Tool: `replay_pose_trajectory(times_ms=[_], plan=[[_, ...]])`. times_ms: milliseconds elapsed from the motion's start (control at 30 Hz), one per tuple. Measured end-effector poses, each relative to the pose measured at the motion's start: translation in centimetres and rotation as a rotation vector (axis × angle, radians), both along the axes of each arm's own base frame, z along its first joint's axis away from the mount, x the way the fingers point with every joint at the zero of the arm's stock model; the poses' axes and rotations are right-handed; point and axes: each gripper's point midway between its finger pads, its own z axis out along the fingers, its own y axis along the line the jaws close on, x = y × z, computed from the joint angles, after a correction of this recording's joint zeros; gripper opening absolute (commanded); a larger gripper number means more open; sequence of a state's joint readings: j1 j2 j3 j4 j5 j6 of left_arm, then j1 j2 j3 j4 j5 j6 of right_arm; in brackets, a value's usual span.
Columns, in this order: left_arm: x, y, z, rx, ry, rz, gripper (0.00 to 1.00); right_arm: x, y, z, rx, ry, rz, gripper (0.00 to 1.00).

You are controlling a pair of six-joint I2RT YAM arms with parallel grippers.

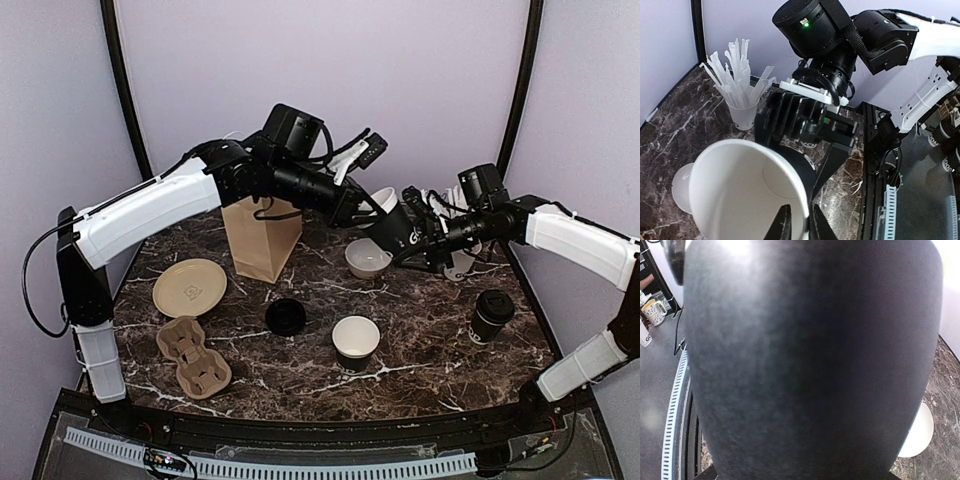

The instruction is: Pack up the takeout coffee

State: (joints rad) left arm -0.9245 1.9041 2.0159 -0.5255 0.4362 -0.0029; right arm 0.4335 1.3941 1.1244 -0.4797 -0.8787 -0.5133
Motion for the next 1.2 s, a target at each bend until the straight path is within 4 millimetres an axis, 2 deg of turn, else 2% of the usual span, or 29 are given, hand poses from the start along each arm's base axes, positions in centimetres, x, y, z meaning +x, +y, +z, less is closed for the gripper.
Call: replay_pose_trajectory(times_ms=[67, 133, 200, 367, 467, 567, 700, 767, 900, 933, 1033, 1100, 1200], plan=[[-0.1, 0.0, 0.0, 0.0, 0.001, -0.005, 0.03, 0.0, 0.0, 0.0, 0.001, -0.001, 0.002, 0.69], [-0.2, 0.0, 0.0, 0.0, -0.002, -0.012, 0.0, 0.0, 0.0, 0.1, 0.002, -0.001, 0.003, 0.84], [0.0, 0.0, 0.0, 0.002, -0.005, -0.006, 0.0, 0.2, 0.0, 0.0, -0.002, -0.006, -0.006, 0.92], [1.4, 1.1, -0.5, 0.061, -0.037, 0.069, 0.0, 1.0, -0.7, -0.4, -0.047, -0.018, -0.068, 0.95], [3.5, 2.6, -0.8, 0.133, -0.093, 0.178, 0.0, 1.3, -1.6, -0.7, -0.079, -0.033, -0.106, 0.94], [6.1, 4.3, -1.7, 0.208, -0.121, 0.29, 0.0, 0.7, -2.8, -1.2, -0.097, -0.04, -0.133, 0.93], [10.6, 6.6, -5.0, 0.326, -0.12, 0.428, 0.0, -0.4, -3.5, -1.9, -0.104, -0.019, -0.131, 0.92], [12.7, 7.5, -7.7, 0.395, -0.104, 0.475, 0.0, -0.6, -3.5, -2.4, -0.106, -0.006, -0.126, 0.92], [15.4, 8.7, -13.3, 0.506, -0.051, 0.516, 0.0, -1.1, -3.7, -3.0, -0.11, 0.003, -0.123, 0.91], [15.8, 9.1, -15.0, 0.541, -0.031, 0.52, 0.0, -1.3, -3.8, -3.1, -0.109, 0.002, -0.123, 0.91], [16.2, 9.6, -17.9, 0.597, 0.0, 0.521, 0.0, -1.5, -3.8, -3.1, -0.106, -0.001, -0.121, 0.92], [16.3, 9.6, -19.1, 0.616, 0.012, 0.515, 0.0, -1.6, -3.8, -3.2, -0.105, -0.001, -0.12, 0.91], [16.3, 9.2, -19.6, 0.613, 0.022, 0.502, 0.0, -1.7, -3.9, -3.5, -0.106, 0.004, -0.119, 0.91]])
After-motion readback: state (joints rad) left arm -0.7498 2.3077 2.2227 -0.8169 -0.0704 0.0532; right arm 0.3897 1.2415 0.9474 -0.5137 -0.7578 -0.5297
